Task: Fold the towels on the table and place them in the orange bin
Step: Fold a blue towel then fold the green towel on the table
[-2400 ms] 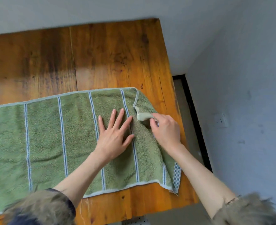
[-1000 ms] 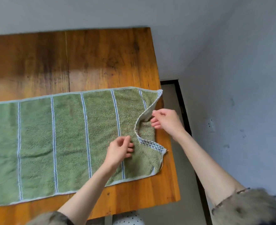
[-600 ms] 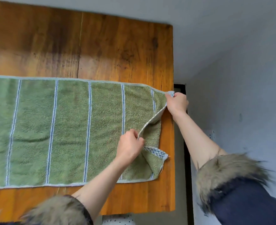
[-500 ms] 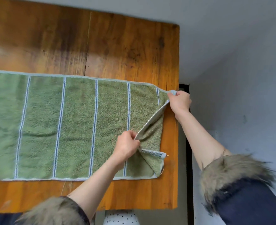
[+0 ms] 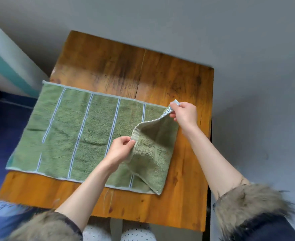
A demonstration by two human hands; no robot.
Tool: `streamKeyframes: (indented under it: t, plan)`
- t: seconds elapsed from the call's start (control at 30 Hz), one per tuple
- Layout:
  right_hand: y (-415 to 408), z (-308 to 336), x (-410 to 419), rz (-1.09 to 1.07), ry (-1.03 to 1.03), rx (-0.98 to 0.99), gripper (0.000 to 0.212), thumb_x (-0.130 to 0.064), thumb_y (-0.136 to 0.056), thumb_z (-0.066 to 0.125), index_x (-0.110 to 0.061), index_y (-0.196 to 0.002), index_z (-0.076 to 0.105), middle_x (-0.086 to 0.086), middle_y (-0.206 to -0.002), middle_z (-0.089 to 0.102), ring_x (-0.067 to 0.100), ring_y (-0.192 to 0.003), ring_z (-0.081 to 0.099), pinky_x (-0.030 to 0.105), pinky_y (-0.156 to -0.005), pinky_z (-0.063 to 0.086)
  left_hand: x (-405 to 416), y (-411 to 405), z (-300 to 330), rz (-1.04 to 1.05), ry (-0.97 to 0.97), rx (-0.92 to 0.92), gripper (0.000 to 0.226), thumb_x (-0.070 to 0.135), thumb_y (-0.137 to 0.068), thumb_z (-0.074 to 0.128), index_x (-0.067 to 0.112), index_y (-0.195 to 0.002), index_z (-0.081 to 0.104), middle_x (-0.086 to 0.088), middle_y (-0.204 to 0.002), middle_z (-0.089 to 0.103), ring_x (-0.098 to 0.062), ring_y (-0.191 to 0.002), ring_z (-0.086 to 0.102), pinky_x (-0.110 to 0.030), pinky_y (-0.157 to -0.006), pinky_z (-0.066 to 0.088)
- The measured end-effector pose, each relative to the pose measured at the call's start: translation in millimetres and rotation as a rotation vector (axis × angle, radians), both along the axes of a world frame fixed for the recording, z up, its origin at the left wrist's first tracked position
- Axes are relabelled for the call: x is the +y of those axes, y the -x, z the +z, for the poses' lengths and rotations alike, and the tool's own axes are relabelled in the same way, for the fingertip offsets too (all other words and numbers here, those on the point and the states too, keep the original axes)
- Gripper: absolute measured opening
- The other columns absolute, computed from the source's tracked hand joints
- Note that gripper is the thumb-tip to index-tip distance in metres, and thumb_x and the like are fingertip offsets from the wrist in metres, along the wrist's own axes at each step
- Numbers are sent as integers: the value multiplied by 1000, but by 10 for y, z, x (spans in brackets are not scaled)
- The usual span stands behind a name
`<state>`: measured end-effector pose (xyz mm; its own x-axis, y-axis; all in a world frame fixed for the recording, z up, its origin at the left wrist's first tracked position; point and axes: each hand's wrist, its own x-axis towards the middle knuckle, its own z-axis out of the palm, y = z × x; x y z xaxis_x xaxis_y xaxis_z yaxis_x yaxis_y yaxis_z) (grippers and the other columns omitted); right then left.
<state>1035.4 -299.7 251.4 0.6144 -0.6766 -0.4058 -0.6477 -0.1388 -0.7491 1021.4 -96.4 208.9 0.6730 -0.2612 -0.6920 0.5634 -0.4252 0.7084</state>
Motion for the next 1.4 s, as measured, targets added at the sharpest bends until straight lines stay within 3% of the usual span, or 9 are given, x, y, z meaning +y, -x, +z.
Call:
streamKeyframes:
  t: [0.17,0.33,0.5,0.83,0.97,1.03,1.13,1.27,1.4]
  plan:
    - [-433,230,679,90,27,-34,26,-28,-86,60,-19,-62,59,-1,-57,63,16,-66,64,39,-80,52,768,-311,202,1,2,-80,15,16,-95,51,16,-85,63,5,-66,56,-5,-56,45,-21,-52,33]
    - [-901,315,1401,199,53,-45,22,-27,-84,60,-16,-66,61,2,-61,65,5,-49,60,32,-76,53,1541,-573,285,-90,-207,-312,11,20,-94,53,15,-92,62,-1,-87,65,-14,-81,58,-26,-70,43]
    - [-1363,259,2098,314,66,-21,20,-26,-85,60,-10,-75,65,4,-70,66,-4,-36,53,23,-63,51,2208,-796,324,-96,-332,-442,16,19,-95,51,12,-103,62,4,-88,58,-8,-76,50,-15,-60,34]
    - [-2015,-123,3071,437,-53,-22,25,-31,-88,57,-13,-71,64,1,-67,66,10,-60,63,32,-75,56,2984,-1000,-108,194,-363,-376,13,20,-94,49,18,-102,60,0,-93,60,-18,-87,57,-26,-76,40]
    - [-1957,-376,3063,562,51,99,35,-35,-95,47,-11,-111,65,4,-107,68,19,-101,61,30,-90,47,2982,-1053,-381,99,-461,-353,40,19,-95,46,13,-134,40,-8,-129,44,-24,-118,45,-35,-97,37]
    - [-1833,-542,2924,670,254,161,39,-32,-96,45,-9,-125,57,7,-126,60,22,-116,54,31,-100,40,2910,-1038,-454,-30,-527,-412,47,20,-95,47,13,-139,34,-9,-139,35,-27,-127,34,-41,-102,33]
    - [-1574,-817,2608,860,498,305,52,-34,-94,49,-15,-141,38,10,-149,35,27,-138,29,49,-112,27,2724,-949,-508,-224,-575,-542,53,24,-92,51,15,-141,34,-11,-149,26,-28,-139,20,-48,-111,23]
    - [-1229,-1008,2301,1006,540,500,76,-49,-91,50,-32,-150,6,-2,-158,-11,22,-145,-10,64,-110,10,2441,-822,-611,-527,-600,-504,67,41,-94,44,30,-149,8,-5,-157,-13,-27,-144,-15,-53,-115,-6]
    - [-1120,-1038,2171,981,520,505,78,-57,-89,46,-37,-149,0,-8,-157,-18,18,-144,-16,65,-111,8,2283,-815,-697,-699,-639,-418,80,54,-90,43,37,-145,-13,-4,-148,-36,-30,-135,-35,-60,-108,-16]
